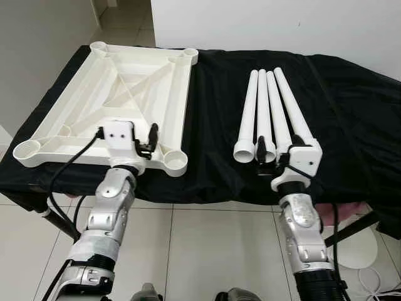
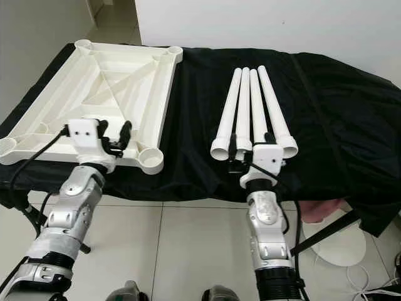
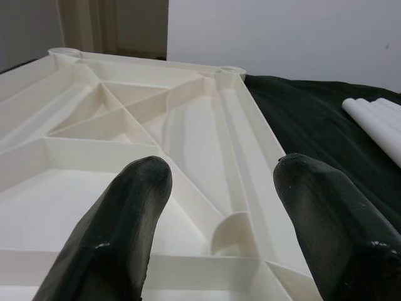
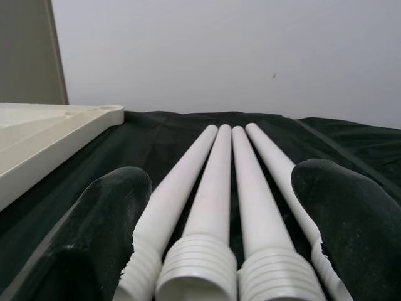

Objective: Building children table

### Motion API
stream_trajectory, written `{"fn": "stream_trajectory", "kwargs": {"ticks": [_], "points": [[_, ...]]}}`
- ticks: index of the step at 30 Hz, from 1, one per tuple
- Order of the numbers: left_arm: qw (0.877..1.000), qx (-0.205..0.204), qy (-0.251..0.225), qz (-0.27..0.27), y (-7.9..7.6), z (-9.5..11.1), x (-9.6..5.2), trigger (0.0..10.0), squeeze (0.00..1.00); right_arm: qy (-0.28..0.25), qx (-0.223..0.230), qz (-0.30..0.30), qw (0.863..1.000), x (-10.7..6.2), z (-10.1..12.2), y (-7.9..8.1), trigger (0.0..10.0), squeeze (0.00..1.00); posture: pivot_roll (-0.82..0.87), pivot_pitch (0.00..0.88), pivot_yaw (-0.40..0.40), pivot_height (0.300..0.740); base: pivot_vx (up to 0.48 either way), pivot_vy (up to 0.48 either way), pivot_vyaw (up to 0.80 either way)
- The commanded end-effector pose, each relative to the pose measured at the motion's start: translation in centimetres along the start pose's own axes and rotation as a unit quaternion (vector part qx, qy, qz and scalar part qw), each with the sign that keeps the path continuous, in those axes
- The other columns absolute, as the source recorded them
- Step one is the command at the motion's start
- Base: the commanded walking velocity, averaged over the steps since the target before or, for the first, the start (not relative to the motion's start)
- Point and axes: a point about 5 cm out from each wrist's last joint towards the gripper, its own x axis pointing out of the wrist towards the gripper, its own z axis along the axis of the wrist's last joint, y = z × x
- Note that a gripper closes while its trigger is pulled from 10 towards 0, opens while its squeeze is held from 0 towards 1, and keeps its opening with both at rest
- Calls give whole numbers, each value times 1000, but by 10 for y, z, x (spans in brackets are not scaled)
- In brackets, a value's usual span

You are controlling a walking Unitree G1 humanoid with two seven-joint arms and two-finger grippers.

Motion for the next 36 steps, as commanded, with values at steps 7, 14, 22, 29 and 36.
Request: {"fn": "stream_trajectory", "kwargs": {"ticks": [7, 14, 22, 29, 36], "points": [[999, 23, -26, -22, 11, 13, 3, 10000, 0, -25, -17, 20, 999, 17, 6, 3, 10000, 0, 7, 0, 21, 740, 0, 0, 0], [999, 21, -25, -43, 5, 13, 9, 10000, 0, -41, -26, 45, 998, 31, 12, 4, 10000, 0, -4, 0, 30, 740, 111, 0, 0], [999, 13, -32, -37, 6, 16, 11, 10000, 0, -45, -26, 45, 998, 39, 13, 2, 10000, 0, 8, 0, 23, 740, 278, 0, 0], [999, 14, -40, -34, 7, 18, 13, 10000, 0, -44, -15, 40, 998, 40, 10, 9, 10000, 0, 19, 0, 9, 740, 301, 0, 0], [998, 8, -49, -31, 7, 21, 14, 10000, 0, -45, -14, 44, 998, 39, 8, 11, 10000, 0, 19, 0, 5, 740, 292, 0, 0]]}}
